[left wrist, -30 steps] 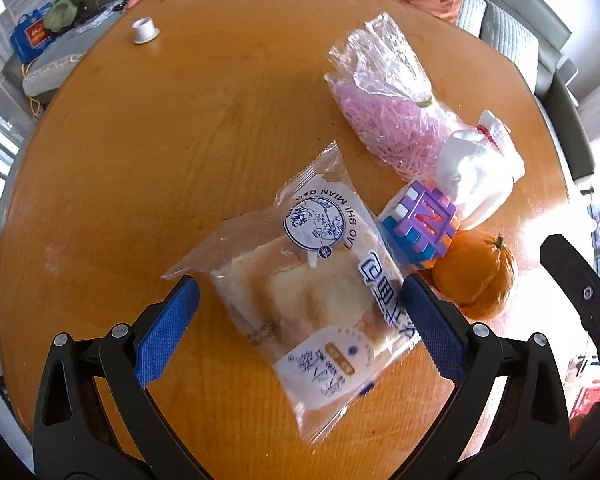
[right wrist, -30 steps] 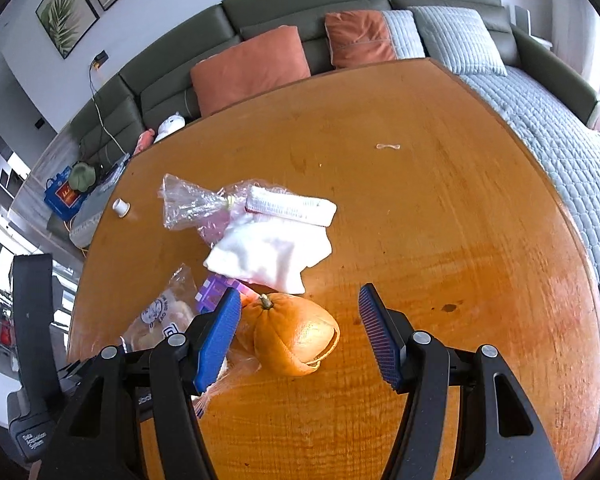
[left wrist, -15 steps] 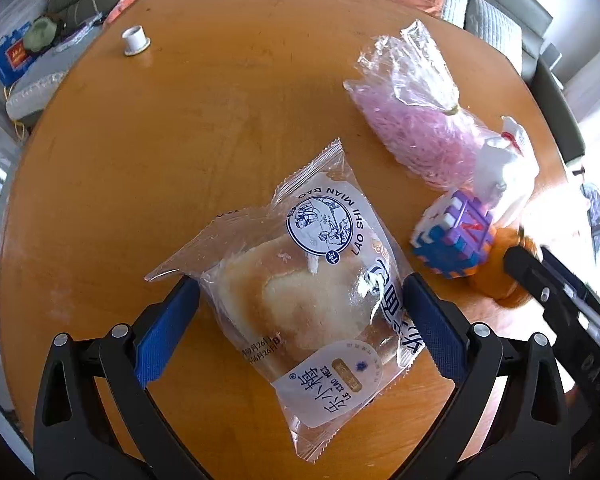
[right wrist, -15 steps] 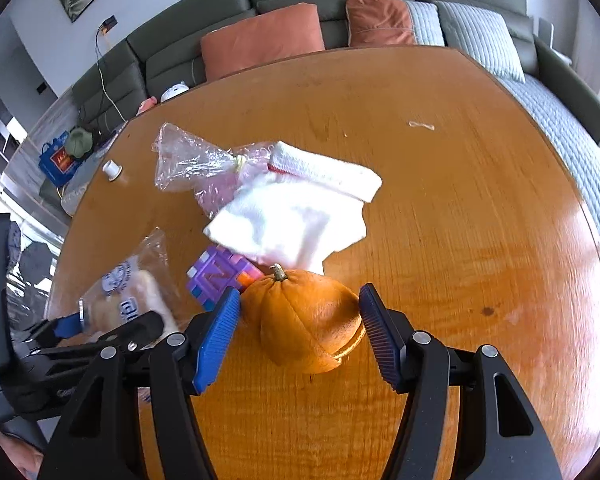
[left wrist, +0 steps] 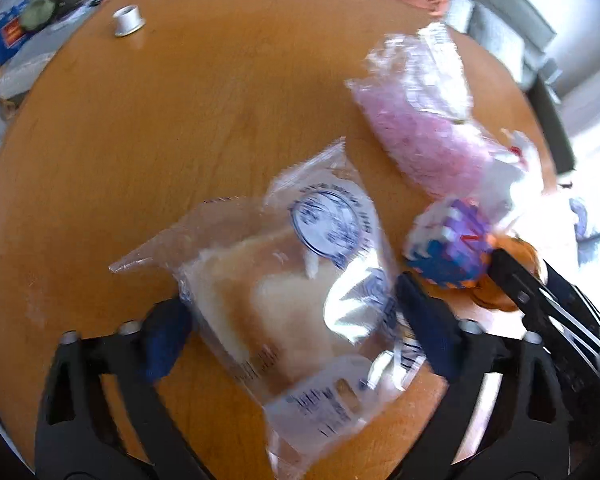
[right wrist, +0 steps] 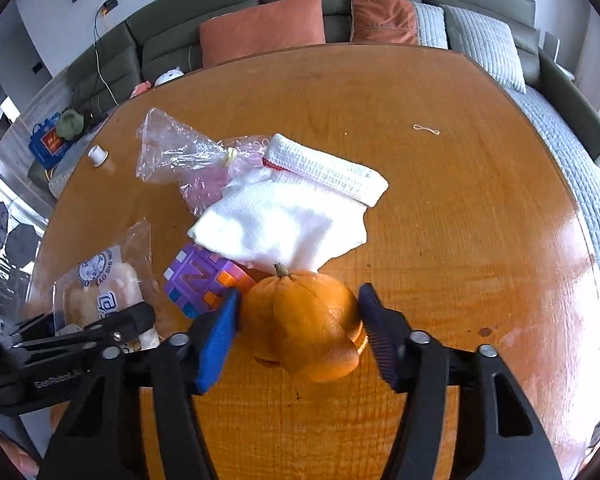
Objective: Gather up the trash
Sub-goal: 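Grasp the bread bun bag with the left gripper while the right grasps the orange, then carry the bread bag and orange over the black bin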
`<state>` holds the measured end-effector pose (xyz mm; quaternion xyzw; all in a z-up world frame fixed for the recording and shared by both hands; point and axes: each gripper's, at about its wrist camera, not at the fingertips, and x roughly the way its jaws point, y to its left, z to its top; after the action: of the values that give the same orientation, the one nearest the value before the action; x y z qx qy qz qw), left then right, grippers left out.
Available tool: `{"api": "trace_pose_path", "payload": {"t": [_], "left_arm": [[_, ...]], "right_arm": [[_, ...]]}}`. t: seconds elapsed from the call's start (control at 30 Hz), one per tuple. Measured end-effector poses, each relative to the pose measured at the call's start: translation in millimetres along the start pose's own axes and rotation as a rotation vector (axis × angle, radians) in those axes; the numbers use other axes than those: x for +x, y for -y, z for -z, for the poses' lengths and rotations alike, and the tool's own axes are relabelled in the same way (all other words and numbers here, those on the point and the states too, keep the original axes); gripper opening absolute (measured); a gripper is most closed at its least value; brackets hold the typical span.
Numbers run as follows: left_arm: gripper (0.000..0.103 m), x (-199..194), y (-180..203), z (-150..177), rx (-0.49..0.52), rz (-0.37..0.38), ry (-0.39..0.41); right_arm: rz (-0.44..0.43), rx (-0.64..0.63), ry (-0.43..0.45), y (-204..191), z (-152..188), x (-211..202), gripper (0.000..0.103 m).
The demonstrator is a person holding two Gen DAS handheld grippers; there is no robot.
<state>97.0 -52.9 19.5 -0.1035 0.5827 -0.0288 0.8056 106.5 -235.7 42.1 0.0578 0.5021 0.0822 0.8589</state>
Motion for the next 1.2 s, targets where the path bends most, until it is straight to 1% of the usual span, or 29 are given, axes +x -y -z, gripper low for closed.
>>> {"api": "trace_pose_path", "payload": {"t": [0.07, 0.17, 0.23, 0.3, 0.43, 0.6, 0.7, 0.87, 1.0, 1.2], "left_arm": [[0.08, -3.8, -0.1, 2.0, 0.031, 0.032, -0.002], [0.078, -7.4, -7.3, 7.3, 0.032, 0.091, -0.005], [0.078, -13.4, -8.6, 15.0, 0.043, 0.121, 0.008], [0.078, -22.4, -14.5, 21.9, 0.062, 0.132, 0.026], [0.078, -38.7, -22.8, 21.2, 0.062, 0.145, 0.068], [0.078, -54.0, -43.9, 11.8, 0.037, 0.143, 0.12], [0.078, -67.3, -70.7, 10.4, 0.013, 0.122, 0.152], [0.078, -88.7, -133.9, 15.8, -0.041, 0.072, 0.181], [0.078, -110.6, -191.3, 27.1, -0.097, 0.036, 0.202], [0.078, -125.4, -254.9, 43.1, -0.189, 0.002, 0.222]], "right_arm": [[-0.021, 0.016, 0.003, 1.4, 2.8, -2.9, 0.053], [-0.03, 0.017, 0.021, -5.4, 9.9, -13.8, 0.052], [-0.045, 0.009, 0.036, -12.0, 13.1, -22.7, 0.052], [-0.062, 0.006, 0.048, -19.1, 12.6, -31.2, 0.053], [-0.094, -0.012, 0.071, -39.2, 6.4, -43.8, 0.053], [-0.124, -0.064, 0.097, -84.2, -0.5, -51.5, 0.053], [-0.141, -0.089, 0.097, -112.2, -1.7, -49.7, 0.053], [-0.177, -0.141, 0.083, -168.9, -2.1, -42.7, 0.054], [-0.209, -0.198, 0.071, -217.4, -2.4, -36.3, 0.054], [-0.264, -0.3, 0.05, -298.2, 0.0, -29.1, 0.054]]}}
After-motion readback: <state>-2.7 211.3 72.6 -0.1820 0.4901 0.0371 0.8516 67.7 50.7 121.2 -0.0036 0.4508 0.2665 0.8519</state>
